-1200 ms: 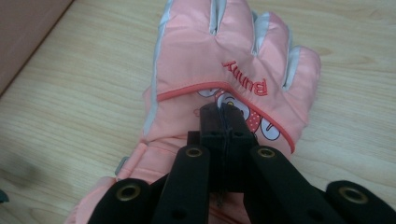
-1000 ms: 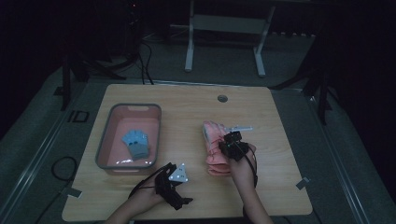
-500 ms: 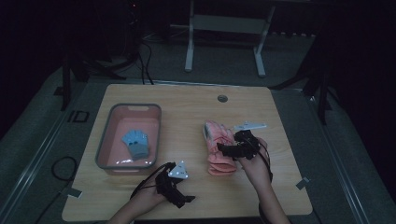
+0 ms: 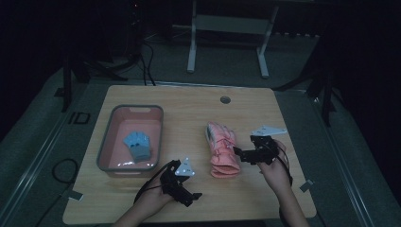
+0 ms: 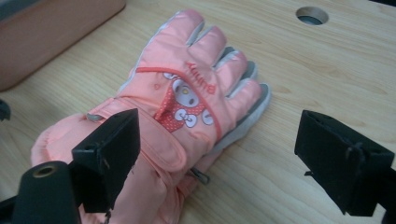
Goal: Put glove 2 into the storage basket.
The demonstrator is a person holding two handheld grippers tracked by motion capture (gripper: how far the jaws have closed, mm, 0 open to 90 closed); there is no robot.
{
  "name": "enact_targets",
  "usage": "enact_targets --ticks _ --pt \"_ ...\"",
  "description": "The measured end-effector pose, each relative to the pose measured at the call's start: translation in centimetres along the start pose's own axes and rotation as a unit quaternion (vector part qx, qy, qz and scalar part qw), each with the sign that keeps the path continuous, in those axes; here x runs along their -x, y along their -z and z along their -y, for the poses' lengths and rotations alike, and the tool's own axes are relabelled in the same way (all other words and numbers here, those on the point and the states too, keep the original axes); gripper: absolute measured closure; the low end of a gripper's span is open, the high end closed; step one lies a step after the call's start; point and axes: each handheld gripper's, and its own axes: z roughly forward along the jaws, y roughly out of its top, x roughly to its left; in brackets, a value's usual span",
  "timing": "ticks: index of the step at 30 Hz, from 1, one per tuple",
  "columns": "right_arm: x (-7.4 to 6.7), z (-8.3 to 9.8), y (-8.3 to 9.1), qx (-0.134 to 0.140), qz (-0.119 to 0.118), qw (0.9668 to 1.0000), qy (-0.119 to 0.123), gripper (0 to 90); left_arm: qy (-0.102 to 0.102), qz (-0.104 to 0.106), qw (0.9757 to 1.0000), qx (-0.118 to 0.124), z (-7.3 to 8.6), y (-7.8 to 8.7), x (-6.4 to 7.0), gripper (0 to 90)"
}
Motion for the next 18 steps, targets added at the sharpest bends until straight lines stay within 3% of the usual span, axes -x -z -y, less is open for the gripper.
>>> enact_targets --ticks 4,8,11,14,18 --pt "0.6 0.1 0.8 0.015 0.004 0.9997 0.020 13.6 0.022 -0.007 0.9997 0.012 -1.7 0.7 -0.3 1.4" --pt "1.1 0.4 1.0 0.029 0.014 0.9977 0.060 12.5 0.018 0.006 0.9997 0.015 -3.7 0.9 -0.6 1.4" --pt "1.7 0.6 1.1 0.037 0.000 0.9982 0.046 13.7 0.004 0.017 0.9995 0.027 -5.3 0.7 -0.6 1.4" --pt "2.2 0.8 0.8 0.027 -0.008 0.9993 0.026 13.5 -0.020 0.011 0.9990 0.037 -6.9 0.4 -0.6 1.4" --pt "2.6 0.8 0.1 0.017 -0.029 0.9994 0.007 12.0 -0.037 -0.003 0.9982 0.047 -9.0 -0.1 -1.4 1.4"
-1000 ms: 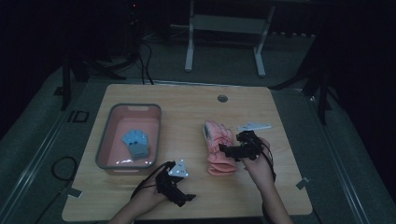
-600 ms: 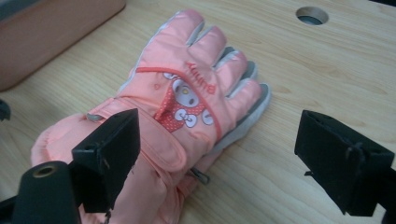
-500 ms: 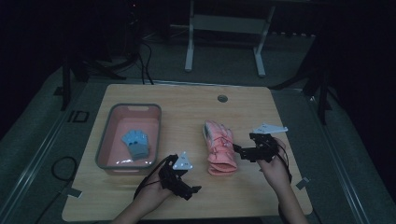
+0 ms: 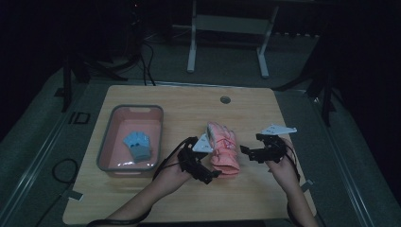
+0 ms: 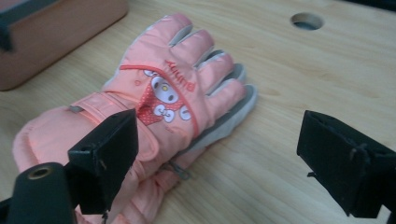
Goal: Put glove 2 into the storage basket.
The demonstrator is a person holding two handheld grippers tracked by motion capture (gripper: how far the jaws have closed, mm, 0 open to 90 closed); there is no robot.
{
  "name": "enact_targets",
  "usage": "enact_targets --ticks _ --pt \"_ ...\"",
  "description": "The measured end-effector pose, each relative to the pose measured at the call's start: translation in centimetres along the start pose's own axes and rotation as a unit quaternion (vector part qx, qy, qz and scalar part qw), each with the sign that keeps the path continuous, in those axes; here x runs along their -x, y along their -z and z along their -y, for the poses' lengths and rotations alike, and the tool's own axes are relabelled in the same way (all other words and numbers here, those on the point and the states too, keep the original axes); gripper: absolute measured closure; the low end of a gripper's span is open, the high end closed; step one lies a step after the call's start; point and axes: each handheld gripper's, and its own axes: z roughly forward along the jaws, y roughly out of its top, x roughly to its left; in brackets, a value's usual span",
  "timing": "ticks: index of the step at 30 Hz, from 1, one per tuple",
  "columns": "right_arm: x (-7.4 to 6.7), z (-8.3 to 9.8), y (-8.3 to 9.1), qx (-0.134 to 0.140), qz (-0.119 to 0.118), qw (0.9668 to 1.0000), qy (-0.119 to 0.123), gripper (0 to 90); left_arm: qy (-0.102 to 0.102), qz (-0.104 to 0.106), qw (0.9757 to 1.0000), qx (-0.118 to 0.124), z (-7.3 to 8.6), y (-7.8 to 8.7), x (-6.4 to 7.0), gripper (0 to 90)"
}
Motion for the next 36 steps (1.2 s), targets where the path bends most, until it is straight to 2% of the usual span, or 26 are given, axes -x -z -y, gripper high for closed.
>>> enact_targets --ticks 2,4,8,11,14,17,18,19,22,24,25,27,29,31,34,36 --pt "0.1 -0.1 -0.3 0.004 -0.004 1.0000 -0.006 11.7 0.005 0.001 0.9999 0.008 -0.8 -0.4 -0.7 1.4" --pt "0.1 -0.2 -0.6 0.006 -0.021 0.9997 -0.010 11.0 0.013 -0.001 0.9999 0.009 -1.5 -0.7 -1.4 1.4" --pt "0.1 -0.4 -1.0 -0.002 -0.012 0.9999 0.001 16.1 0.023 -0.003 0.9997 0.009 -2.4 -1.8 -2.7 1.4" --pt "0.4 -0.4 -1.6 -0.002 -0.011 0.9999 0.001 23.1 0.038 0.002 0.9992 0.011 -2.5 -2.8 -3.4 1.4" --pt "0.7 -0.4 -2.3 -0.002 -0.020 0.9998 -0.002 34.5 0.054 -0.001 0.9985 0.008 -2.0 -3.7 -4.0 1.4" --pt "0.7 -0.3 -3.2 -0.005 -0.027 0.9996 -0.001 44.0 0.055 -0.014 0.9984 -0.006 -1.5 -4.4 -4.0 1.4" --pt "0.6 -0.3 -3.5 -0.006 -0.029 0.9996 0.000 46.7 0.053 -0.024 0.9983 -0.009 -1.4 -4.5 -3.9 5.0" --pt "0.5 -0.3 -3.8 -0.008 -0.024 0.9997 0.001 48.5 0.058 -0.039 0.9975 -0.010 -1.3 -4.6 -3.8 10.8" --pt "0.3 -0.3 -4.5 -0.019 -0.024 0.9995 -0.003 52.0 0.068 -0.050 0.9962 -0.023 -1.1 -4.8 -3.8 20.6" --pt "-0.1 -0.2 -4.6 -0.022 -0.035 0.9991 -0.006 54.0 0.088 -0.030 0.9955 -0.016 -0.9 -4.8 -4.0 32.6" --pt "-0.3 -0.2 -4.7 -0.024 -0.044 0.9987 -0.008 54.0 0.096 -0.030 0.9947 -0.018 -0.8 -4.8 -4.0 34.6" --pt "-0.5 -0.1 -5.0 -0.029 -0.047 0.9984 -0.011 52.0 0.113 -0.028 0.9930 -0.021 -0.7 -5.1 -4.3 34.6" --pt "-0.3 0.0 -5.4 -0.031 -0.040 0.9984 -0.025 50.0 0.140 -0.027 0.9897 -0.008 -0.5 -5.0 -4.6 33.6" --pt "-0.1 0.2 -5.4 -0.027 -0.042 0.9981 -0.036 48.8 0.149 -0.030 0.9883 -0.001 -0.4 -4.7 -4.7 27.4" --pt "0.0 0.4 -5.4 -0.032 -0.045 0.9975 -0.043 47.8 0.164 -0.032 0.9858 0.016 -0.3 -4.1 -5.1 24.9" --pt "0.0 0.4 -5.5 -0.035 -0.042 0.9976 -0.042 47.1 0.162 -0.041 0.9858 0.009 -0.4 -4.2 -5.3 24.4"
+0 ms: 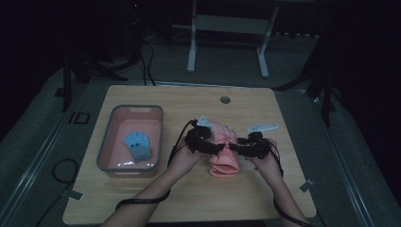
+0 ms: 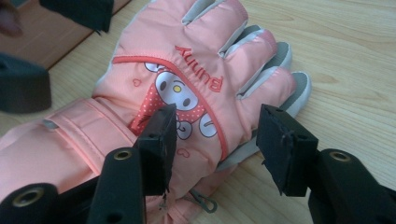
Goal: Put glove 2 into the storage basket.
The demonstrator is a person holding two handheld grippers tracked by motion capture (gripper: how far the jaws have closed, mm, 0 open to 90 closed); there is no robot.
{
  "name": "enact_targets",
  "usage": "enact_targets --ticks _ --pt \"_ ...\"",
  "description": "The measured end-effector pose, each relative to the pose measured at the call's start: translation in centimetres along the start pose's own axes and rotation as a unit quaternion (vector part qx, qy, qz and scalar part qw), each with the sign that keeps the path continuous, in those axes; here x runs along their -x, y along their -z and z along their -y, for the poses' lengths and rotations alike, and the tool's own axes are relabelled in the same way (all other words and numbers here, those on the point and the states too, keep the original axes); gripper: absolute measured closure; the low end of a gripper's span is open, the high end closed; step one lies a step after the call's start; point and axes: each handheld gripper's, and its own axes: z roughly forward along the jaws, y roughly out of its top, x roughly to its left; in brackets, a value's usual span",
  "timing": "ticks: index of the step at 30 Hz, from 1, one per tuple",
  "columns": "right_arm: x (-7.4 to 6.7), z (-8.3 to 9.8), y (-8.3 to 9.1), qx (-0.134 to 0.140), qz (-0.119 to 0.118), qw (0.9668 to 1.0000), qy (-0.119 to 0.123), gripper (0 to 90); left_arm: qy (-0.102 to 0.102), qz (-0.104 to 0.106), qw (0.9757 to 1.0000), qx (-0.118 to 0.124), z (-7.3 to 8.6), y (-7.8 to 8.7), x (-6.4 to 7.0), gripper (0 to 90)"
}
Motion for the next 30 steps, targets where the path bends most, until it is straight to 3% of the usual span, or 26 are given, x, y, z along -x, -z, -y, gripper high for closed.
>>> enact_targets --ticks 2,7,8,11,12,13,14,15,17,19,22,24,30 --pt "-0.1 0.0 -0.2 -0.008 0.008 0.9999 -0.001 46.1 -0.003 -0.012 0.9995 -0.028 0.0 -0.7 -0.2 24.5" --pt "0.0 0.5 -1.2 -0.033 0.010 0.9991 -0.022 42.8 0.038 -0.007 0.9967 -0.071 1.0 -2.5 -1.2 26.4" --pt "0.1 0.6 -1.4 -0.038 0.009 0.9988 -0.030 40.7 0.046 -0.011 0.9958 -0.079 1.3 -3.0 -1.3 30.9" --pt "0.6 0.8 -2.2 -0.065 -0.010 0.9957 -0.065 40.4 0.084 0.015 0.9921 -0.091 2.3 -4.3 -2.3 31.9" --pt "0.6 0.8 -2.2 -0.065 -0.010 0.9957 -0.065 40.4 0.084 0.015 0.9921 -0.091 2.3 -4.3 -2.3 31.9" --pt "0.8 0.8 -2.4 -0.073 -0.012 0.9946 -0.073 40.4 0.105 0.035 0.9895 -0.093 2.7 -4.8 -2.9 31.9" --pt "1.3 0.9 -2.9 -0.083 -0.027 0.9911 -0.101 40.7 0.114 0.042 0.9883 -0.092 2.8 -5.0 -3.1 31.8" --pt "1.5 1.0 -3.1 -0.087 -0.033 0.9895 -0.111 40.7 0.121 0.050 0.9872 -0.091 3.0 -5.1 -3.3 31.9" --pt "1.8 1.2 -3.3 -0.088 -0.046 0.9864 -0.131 44.9 0.128 0.074 0.9848 -0.091 3.2 -5.3 -3.5 37.8" --pt "1.6 1.2 -3.3 -0.084 -0.054 0.9874 -0.123 56.3 0.132 0.093 0.9828 -0.089 3.2 -5.4 -3.8 46.4" --pt "0.2 0.9 -3.1 -0.073 -0.026 0.9937 -0.081 71.2 0.120 0.091 0.9843 -0.092 2.9 -5.1 -3.5 59.6" --pt "-0.6 0.7 -2.8 -0.070 -0.007 0.9956 -0.062 74.5 0.116 0.089 0.9845 -0.096 2.7 -4.7 -3.3 63.2" --pt "-1.6 0.1 -1.7 -0.049 -0.005 0.9971 -0.058 76.2 0.089 0.076 0.9885 -0.096 1.5 -2.9 -2.6 65.4"
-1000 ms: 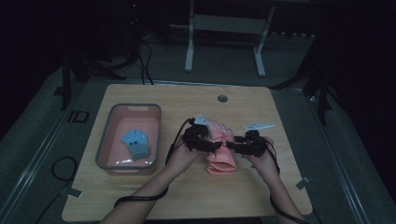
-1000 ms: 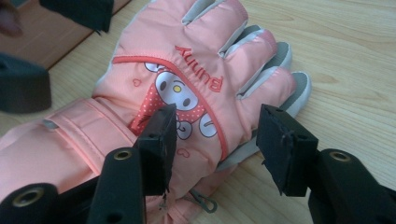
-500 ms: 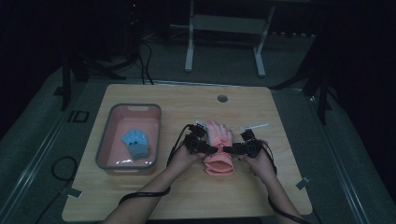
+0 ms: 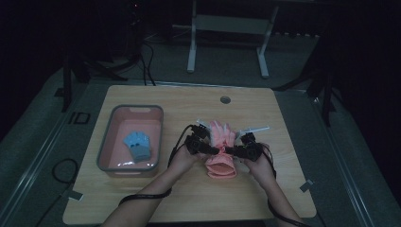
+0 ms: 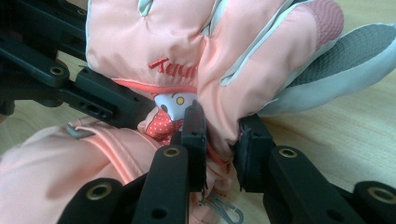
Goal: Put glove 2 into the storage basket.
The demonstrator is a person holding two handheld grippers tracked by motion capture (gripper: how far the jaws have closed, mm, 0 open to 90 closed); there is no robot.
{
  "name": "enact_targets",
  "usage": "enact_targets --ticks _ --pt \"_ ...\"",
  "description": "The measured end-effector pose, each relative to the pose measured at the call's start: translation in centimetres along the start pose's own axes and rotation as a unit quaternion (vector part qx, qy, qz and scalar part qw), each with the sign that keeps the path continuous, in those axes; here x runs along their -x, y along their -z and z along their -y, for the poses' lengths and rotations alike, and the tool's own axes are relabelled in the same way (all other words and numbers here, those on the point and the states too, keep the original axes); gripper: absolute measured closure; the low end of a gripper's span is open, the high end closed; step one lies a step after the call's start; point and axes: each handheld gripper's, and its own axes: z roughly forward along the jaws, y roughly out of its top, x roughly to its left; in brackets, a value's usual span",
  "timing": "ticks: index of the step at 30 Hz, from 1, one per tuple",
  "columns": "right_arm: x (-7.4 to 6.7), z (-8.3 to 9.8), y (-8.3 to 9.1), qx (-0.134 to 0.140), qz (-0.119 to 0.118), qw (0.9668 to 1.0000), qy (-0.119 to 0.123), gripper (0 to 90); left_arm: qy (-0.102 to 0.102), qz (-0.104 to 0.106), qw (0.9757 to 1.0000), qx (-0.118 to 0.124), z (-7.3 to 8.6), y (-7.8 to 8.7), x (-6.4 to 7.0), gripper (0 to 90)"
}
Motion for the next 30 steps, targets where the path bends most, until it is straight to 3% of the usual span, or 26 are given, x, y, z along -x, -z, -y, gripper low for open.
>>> enact_targets --ticks 6,12,17,30 --pt "-2.1 -1.5 1.6 0.027 0.015 0.9993 0.023 76.4 -0.022 -0.017 0.9995 0.019 -0.9 3.0 1.0 65.2" --pt "-3.5 -3.3 2.4 0.040 0.001 0.9987 0.030 76.4 -0.031 -0.031 0.9988 0.023 -1.3 5.8 1.3 65.3" --pt "-5.7 -5.5 2.4 0.044 -0.005 0.9980 0.045 76.4 -0.035 -0.040 0.9984 0.020 -1.7 9.0 0.7 65.2" --pt "-10.2 -9.9 1.7 0.054 -0.013 0.9962 0.068 76.4 -0.034 -0.056 0.9975 0.028 -1.9 15.2 -1.2 65.2"
